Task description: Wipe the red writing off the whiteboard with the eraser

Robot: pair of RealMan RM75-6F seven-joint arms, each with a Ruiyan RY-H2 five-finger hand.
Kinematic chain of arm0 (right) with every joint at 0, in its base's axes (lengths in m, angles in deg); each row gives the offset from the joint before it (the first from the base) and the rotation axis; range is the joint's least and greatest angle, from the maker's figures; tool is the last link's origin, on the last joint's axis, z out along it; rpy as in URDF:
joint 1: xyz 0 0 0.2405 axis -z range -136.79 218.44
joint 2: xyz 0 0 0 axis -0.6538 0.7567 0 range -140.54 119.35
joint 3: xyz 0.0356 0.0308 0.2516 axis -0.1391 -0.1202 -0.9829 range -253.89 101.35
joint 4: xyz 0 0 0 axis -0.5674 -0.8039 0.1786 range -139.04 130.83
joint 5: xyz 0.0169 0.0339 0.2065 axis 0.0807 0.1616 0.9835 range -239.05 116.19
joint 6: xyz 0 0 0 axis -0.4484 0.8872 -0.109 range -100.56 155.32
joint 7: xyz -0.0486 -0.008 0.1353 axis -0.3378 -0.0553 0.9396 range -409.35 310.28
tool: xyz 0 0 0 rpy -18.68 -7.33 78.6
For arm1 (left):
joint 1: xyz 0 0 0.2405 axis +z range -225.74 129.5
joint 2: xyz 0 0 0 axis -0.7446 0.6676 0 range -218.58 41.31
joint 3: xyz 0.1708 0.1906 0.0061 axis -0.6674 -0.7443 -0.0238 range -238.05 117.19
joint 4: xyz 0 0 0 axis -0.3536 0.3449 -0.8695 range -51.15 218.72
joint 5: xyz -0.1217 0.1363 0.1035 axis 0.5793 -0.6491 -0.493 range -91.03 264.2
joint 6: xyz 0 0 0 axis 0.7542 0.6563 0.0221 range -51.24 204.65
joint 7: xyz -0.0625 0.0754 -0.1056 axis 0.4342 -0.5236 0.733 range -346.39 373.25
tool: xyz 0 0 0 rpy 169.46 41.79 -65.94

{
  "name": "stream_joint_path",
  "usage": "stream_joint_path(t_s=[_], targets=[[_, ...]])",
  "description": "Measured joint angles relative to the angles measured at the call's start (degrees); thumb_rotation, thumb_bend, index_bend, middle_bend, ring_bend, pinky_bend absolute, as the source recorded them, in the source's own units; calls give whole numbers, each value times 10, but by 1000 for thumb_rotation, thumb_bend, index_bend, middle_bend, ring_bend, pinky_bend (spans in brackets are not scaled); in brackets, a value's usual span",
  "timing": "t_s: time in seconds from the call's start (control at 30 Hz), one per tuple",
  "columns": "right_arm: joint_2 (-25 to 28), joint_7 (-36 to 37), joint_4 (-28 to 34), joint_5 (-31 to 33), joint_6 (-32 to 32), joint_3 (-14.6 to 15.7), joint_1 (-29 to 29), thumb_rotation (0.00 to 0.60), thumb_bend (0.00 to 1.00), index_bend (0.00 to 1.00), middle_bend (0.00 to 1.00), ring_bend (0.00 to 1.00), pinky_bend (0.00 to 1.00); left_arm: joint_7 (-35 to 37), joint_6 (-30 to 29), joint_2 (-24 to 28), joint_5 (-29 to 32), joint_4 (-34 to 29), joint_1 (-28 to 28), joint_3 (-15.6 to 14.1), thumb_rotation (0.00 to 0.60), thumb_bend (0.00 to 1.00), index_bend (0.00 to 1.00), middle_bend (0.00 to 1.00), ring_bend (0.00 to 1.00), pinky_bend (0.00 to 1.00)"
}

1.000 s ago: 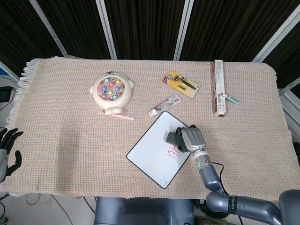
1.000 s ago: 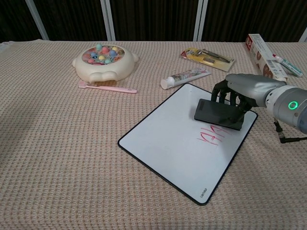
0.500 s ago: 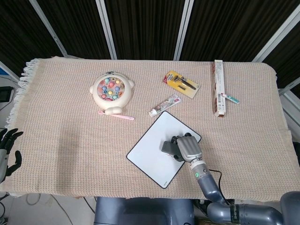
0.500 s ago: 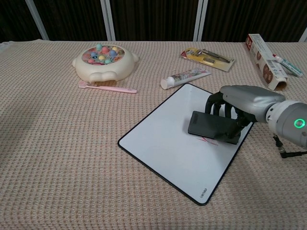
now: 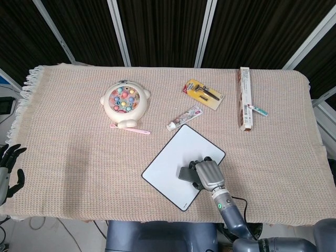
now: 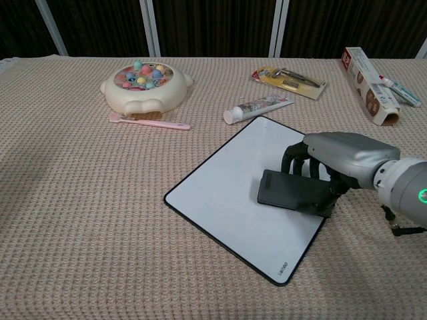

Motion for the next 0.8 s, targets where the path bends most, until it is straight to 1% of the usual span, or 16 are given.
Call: stream_joint_path(t_s=[0.33,0.47,0.8], targets=[[-14,17,-66,31,-23,-31,-12,600,418,494,511,510,258,-1,-1,0,0,1,0,0,600,638,157,89,23,10],[-17,34,-93,40,-33,-52,-19,600,422,494,511,511,258,0,-2,0,0,1,0,1,600,638,157,89,23,10],[-3,49,-114,55,-53,-79,-33,600,427,497,514,512,258,-1,-1,0,1,1,0,1,600,638,158,89,23,10]])
